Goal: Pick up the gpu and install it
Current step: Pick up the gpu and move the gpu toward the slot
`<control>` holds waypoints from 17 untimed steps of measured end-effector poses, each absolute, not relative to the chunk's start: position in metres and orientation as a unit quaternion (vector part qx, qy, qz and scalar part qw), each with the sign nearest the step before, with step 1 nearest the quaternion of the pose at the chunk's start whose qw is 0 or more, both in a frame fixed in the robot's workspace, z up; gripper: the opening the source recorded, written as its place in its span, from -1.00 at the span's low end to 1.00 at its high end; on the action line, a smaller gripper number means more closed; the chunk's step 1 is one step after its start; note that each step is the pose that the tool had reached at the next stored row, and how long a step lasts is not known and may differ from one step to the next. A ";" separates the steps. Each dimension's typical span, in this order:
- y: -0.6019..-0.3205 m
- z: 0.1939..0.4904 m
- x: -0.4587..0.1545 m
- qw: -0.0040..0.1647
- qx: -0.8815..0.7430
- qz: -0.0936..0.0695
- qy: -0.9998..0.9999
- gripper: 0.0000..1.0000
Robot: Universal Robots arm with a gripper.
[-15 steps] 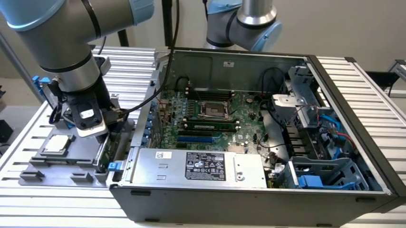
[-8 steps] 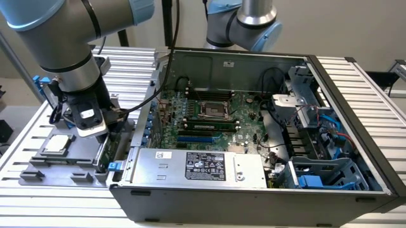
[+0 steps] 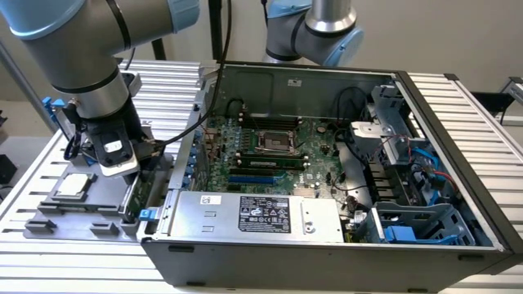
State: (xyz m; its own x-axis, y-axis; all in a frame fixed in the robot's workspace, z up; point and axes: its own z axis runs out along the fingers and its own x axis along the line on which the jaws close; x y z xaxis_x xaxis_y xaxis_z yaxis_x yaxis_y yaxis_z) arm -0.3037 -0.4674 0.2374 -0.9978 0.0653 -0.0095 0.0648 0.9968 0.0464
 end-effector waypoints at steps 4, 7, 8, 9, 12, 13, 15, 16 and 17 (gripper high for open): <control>-0.467 0.238 -0.304 0.005 0.032 0.023 0.999 -0.47; -0.467 0.238 -0.304 0.005 0.032 0.023 0.999 -0.47; -0.467 0.238 -0.304 0.005 0.032 0.023 0.999 -0.47; -0.467 0.238 -0.304 0.005 0.032 0.023 0.999 -0.47; -0.467 0.238 -0.304 0.005 0.032 0.023 0.999 -0.47; -0.467 0.239 -0.304 0.005 0.032 0.023 0.999 -0.47; -0.467 0.241 -0.304 0.005 0.032 0.023 0.999 -0.47; -0.467 0.243 -0.304 0.005 0.032 0.023 0.999 -0.47; -0.467 0.245 -0.304 0.005 0.032 0.023 0.999 -0.47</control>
